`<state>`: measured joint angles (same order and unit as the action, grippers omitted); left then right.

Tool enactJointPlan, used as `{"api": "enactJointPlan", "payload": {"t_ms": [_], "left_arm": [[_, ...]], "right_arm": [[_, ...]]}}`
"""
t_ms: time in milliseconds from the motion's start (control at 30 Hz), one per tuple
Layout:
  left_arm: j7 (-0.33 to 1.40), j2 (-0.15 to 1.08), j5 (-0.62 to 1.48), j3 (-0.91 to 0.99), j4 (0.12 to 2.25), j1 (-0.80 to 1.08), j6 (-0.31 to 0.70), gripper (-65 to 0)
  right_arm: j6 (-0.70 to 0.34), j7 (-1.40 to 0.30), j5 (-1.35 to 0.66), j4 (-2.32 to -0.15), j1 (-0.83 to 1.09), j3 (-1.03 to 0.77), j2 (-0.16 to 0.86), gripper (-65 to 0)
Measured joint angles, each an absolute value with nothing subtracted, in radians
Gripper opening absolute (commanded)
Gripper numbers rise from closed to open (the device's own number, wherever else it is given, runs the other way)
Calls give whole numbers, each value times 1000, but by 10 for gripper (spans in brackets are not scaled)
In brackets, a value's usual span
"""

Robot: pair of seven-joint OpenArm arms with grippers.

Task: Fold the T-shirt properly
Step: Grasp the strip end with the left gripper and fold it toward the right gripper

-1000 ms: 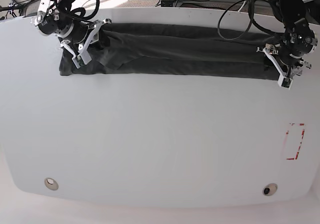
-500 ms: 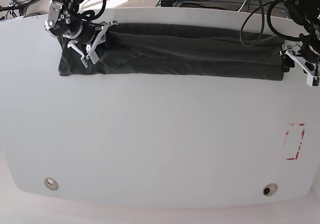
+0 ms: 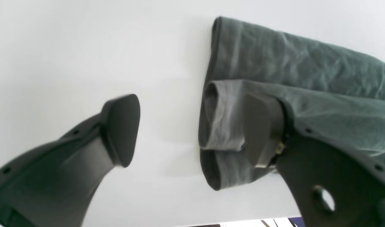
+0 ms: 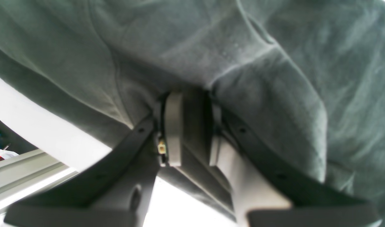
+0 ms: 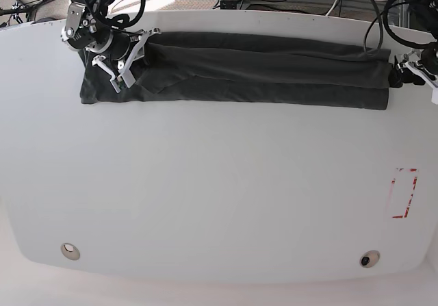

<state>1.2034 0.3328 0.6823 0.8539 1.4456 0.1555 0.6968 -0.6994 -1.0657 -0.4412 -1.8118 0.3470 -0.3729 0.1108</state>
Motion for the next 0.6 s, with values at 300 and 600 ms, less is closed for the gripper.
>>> {"api": "enactJointPlan", "payload": {"t_ms": [300, 600], "left_arm": [[1203, 314, 682, 752, 1432, 158, 697, -178], [1168, 291, 713, 700, 1394, 153, 698, -181]], "right_arm": [[-699, -1065, -441, -1812, 346, -374, 110, -541], [-699, -1066, -440, -1812, 345, -403, 106, -541]]}}
